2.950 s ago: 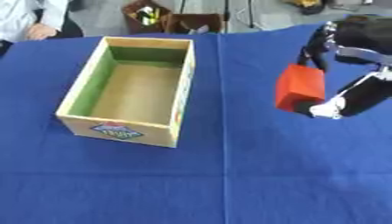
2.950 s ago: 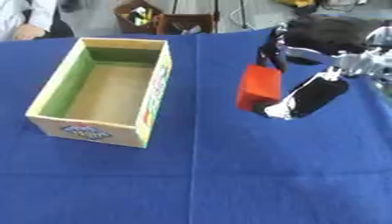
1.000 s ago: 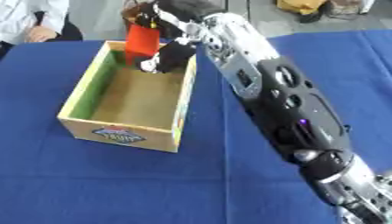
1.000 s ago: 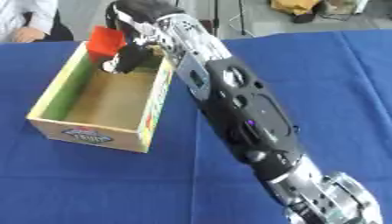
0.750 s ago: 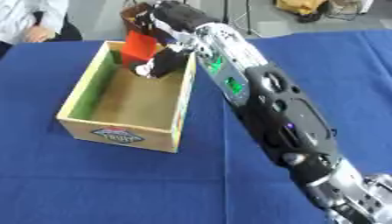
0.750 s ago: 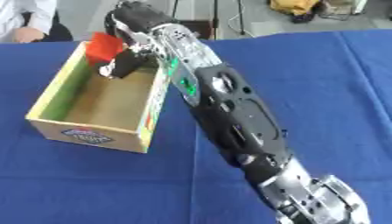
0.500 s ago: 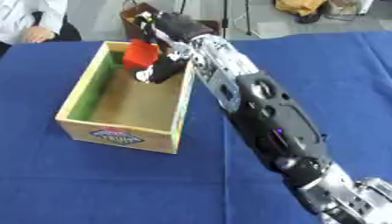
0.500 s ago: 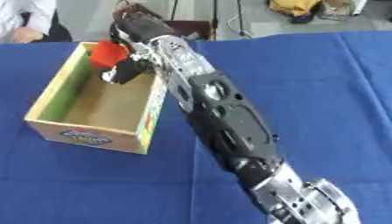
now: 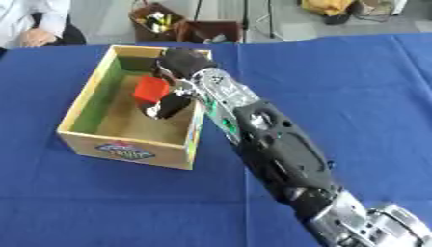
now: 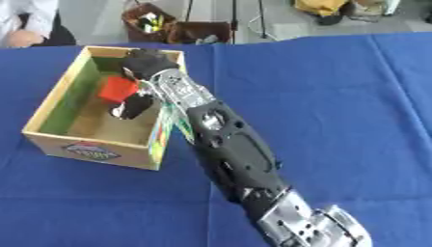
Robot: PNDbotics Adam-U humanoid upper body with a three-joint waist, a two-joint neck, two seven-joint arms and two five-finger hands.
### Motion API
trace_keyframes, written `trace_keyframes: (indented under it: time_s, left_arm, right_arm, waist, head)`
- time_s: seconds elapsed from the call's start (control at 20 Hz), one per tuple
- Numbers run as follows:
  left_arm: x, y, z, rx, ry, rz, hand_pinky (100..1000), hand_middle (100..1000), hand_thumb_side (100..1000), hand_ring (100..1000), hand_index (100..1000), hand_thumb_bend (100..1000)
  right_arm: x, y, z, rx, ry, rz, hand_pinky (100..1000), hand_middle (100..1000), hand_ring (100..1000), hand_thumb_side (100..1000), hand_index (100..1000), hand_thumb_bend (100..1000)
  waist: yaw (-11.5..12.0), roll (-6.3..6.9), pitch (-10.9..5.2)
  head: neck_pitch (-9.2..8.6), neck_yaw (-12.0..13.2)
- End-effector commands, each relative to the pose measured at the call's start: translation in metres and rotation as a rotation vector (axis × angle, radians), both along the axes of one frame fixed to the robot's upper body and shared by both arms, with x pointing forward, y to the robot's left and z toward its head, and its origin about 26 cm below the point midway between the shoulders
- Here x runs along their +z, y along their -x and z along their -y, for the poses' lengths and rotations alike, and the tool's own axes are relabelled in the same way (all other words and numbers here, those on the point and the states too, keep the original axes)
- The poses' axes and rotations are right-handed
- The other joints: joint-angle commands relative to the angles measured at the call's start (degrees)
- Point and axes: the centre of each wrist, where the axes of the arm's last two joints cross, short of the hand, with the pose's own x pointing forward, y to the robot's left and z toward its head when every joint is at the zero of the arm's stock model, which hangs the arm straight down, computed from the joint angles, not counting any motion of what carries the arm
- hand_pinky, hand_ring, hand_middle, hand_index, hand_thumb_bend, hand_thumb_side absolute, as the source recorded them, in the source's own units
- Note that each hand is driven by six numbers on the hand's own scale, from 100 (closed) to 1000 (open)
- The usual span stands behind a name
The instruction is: Pick up objects on the table and place them in the box.
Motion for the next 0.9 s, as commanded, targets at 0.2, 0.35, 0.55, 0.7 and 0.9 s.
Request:
trace_keyframes:
  time_s: [0.2, 0.35, 0.55, 0.7, 0.9]
  left_arm:
    - [0.008, 0.001, 0.001, -0.012, -0.02, 0.025, 446, 580, 954, 621, 807, 497]
    - [0.008, 0.001, 0.001, -0.012, -0.02, 0.024, 446, 580, 955, 621, 808, 498]
    - [0.007, 0.001, 0.0, -0.009, -0.02, 0.022, 447, 581, 956, 621, 808, 499]
    - [0.007, 0.002, 0.0, -0.007, -0.02, 0.02, 446, 581, 954, 621, 808, 499]
    - [0.005, 0.002, 0.0, -0.002, -0.018, 0.014, 447, 581, 954, 621, 808, 499]
  right_arm:
    - [0.014, 0.003, -0.004, 0.006, 0.054, 0.013, 796, 648, 807, 628, 856, 185]
    - [0.018, 0.004, -0.002, -0.005, 0.057, 0.014, 825, 726, 842, 701, 918, 466]
    - [0.029, 0.007, 0.001, -0.004, 0.019, 0.035, 840, 756, 852, 738, 947, 613]
    - [0.042, 0.012, 0.006, 0.016, -0.026, 0.072, 840, 746, 843, 761, 933, 623]
    - [0.065, 0.022, 0.014, 0.069, -0.106, 0.16, 840, 742, 830, 813, 921, 591]
  waist:
    - [-0.1, 0.23, -1.01]
    - [-0.2, 0.32, -1.06]
    - [-0.4, 0.52, -1.17]
    - [-0.6, 0.59, -1.23]
    - [-1.1, 0.79, -1.33]
  head:
    - [-0.42, -0.2]
    - [-0.36, -0.2]
    - [-0.26, -0.2]
    - [-0.3, 0.0]
    - [-0.07, 0.5]
